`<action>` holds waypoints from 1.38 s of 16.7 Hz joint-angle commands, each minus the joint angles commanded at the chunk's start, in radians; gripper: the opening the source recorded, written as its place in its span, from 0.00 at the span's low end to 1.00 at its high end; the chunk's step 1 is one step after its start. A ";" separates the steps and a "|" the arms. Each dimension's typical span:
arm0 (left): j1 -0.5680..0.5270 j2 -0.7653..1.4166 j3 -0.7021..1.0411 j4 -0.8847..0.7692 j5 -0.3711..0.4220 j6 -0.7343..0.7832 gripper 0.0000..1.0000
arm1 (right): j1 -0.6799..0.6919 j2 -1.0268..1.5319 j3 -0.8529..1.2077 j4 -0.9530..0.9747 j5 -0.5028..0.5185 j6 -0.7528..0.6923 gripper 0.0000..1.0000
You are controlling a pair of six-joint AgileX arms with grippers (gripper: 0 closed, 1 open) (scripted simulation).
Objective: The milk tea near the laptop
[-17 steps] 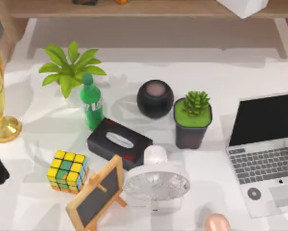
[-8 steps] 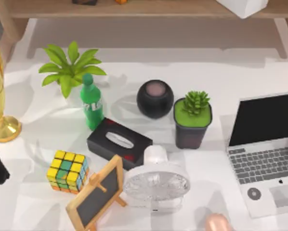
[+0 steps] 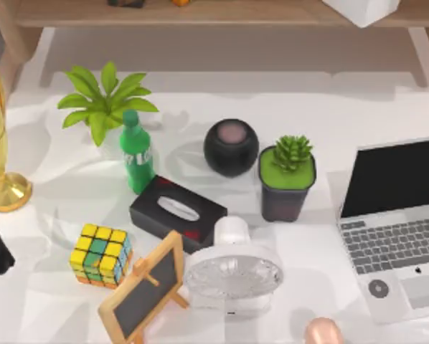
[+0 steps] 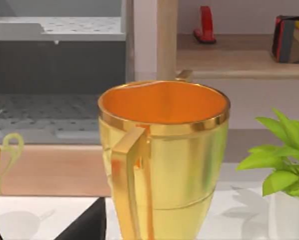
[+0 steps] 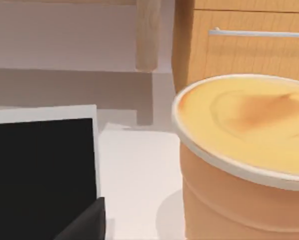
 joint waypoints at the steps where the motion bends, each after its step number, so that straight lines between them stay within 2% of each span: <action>1: 0.000 0.000 0.000 0.000 0.000 0.000 1.00 | -0.026 0.080 0.000 0.067 -0.024 -0.005 1.00; 6: 0.000 0.000 0.000 0.000 0.000 0.000 1.00 | -0.124 0.376 -0.002 0.314 -0.114 -0.025 1.00; 12: 0.000 0.000 0.000 0.000 0.000 0.000 1.00 | -0.146 0.437 -0.004 0.362 -0.135 -0.029 1.00; 16: 0.000 0.000 0.000 0.000 0.000 0.000 1.00 | -0.135 0.475 0.031 0.377 -0.123 -0.026 1.00; 19: 0.000 0.000 0.000 0.000 0.000 0.000 1.00 | -0.116 0.610 0.126 0.429 -0.103 -0.021 1.00; 23: 0.000 0.000 0.000 0.000 0.000 0.000 1.00 | -0.022 0.789 0.233 0.476 -0.007 0.000 1.00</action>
